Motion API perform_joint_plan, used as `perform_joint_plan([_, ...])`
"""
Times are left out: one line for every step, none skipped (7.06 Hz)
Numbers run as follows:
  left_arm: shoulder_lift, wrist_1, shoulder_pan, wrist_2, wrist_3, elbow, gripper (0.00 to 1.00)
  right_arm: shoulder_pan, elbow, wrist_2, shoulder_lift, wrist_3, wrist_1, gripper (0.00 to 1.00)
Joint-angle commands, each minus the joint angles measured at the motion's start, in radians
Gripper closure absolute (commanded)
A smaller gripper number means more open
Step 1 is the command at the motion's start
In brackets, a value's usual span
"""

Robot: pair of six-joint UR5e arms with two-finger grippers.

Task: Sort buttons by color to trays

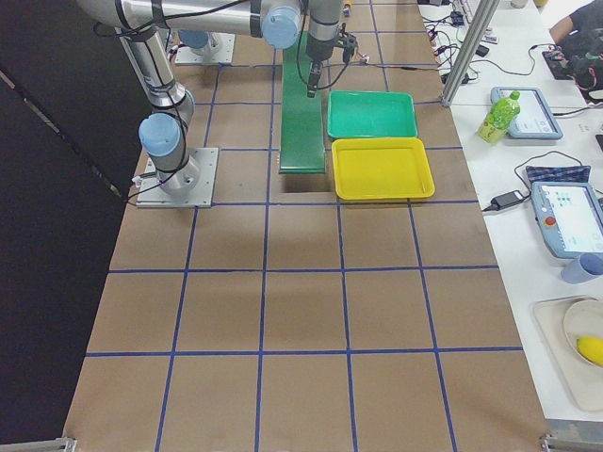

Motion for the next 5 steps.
perform_joint_plan([-0.161, 0.180, 0.165, 0.001, 0.125, -0.051, 0.00, 0.000, -0.001, -0.001, 0.000, -0.001, 0.001, 0.00])
perform_joint_plan([-0.243, 0.297, 0.257, 0.001, 0.258, -0.065, 0.00, 0.000, -0.001, 0.001, 0.000, 0.000, -0.001, 0.00])
perform_joint_plan([-0.320, 0.407, 0.308, 0.001, 0.291, -0.069, 0.00, 0.000, -0.001, 0.001, 0.000, 0.000, -0.001, 0.00])
perform_joint_plan([-0.395, 0.522, 0.323, 0.002, 0.290, -0.082, 0.00, 0.000, -0.001, 0.001, 0.000, 0.000, -0.001, 0.00])
perform_joint_plan([-0.462, 0.663, 0.348, 0.002, 0.288, -0.114, 0.00, 0.000, -0.001, 0.001, -0.002, 0.000, -0.001, 0.00])
